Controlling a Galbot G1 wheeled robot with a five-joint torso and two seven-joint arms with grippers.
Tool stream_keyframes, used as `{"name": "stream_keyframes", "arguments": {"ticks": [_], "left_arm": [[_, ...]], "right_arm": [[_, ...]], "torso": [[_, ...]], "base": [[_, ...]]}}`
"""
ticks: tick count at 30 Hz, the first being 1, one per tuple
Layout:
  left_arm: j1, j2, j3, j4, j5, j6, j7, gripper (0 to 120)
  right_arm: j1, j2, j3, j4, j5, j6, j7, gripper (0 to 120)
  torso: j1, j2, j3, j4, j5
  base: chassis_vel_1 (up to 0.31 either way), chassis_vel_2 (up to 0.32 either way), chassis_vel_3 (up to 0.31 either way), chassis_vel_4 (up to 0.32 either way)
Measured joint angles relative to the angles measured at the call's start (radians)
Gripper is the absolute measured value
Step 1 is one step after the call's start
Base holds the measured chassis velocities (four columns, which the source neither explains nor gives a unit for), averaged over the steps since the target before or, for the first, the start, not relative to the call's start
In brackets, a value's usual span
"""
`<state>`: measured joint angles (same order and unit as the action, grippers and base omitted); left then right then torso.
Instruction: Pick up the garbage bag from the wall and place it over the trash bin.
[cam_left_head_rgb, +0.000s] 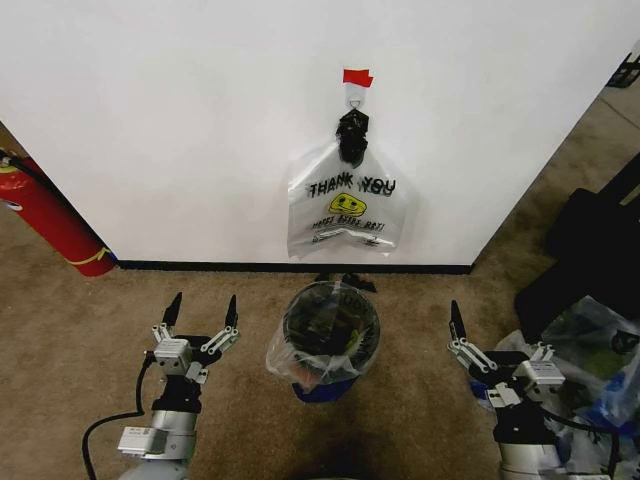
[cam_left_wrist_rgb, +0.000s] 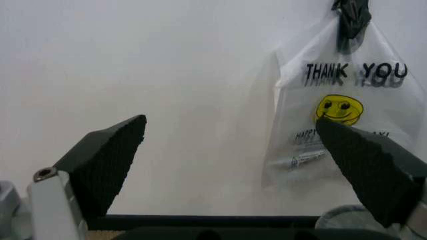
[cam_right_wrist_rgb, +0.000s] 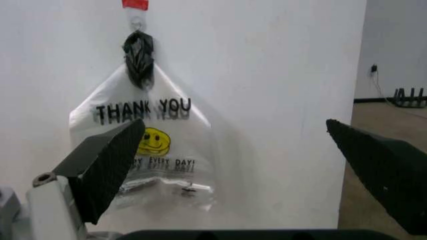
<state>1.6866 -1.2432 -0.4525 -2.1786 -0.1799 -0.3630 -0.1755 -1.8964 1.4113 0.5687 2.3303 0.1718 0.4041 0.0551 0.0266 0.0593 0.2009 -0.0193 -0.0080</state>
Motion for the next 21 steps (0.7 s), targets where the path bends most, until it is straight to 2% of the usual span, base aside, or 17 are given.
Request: {"name": "stream_keyframes", "arguments": {"ticks": [21], "left_arm": [[-0.027,0.002,0.008,-0.011,-0.019,0.006,-0.051,100]], "right_arm": [[0.000,0.084,-0.055,0.000,-0.113,-0.007,0.018,100]], "torso": [[0.000,0.000,0.000,0.0000,0.0000]], "base": [[0.000,0.000,0.000,0.000]]}}
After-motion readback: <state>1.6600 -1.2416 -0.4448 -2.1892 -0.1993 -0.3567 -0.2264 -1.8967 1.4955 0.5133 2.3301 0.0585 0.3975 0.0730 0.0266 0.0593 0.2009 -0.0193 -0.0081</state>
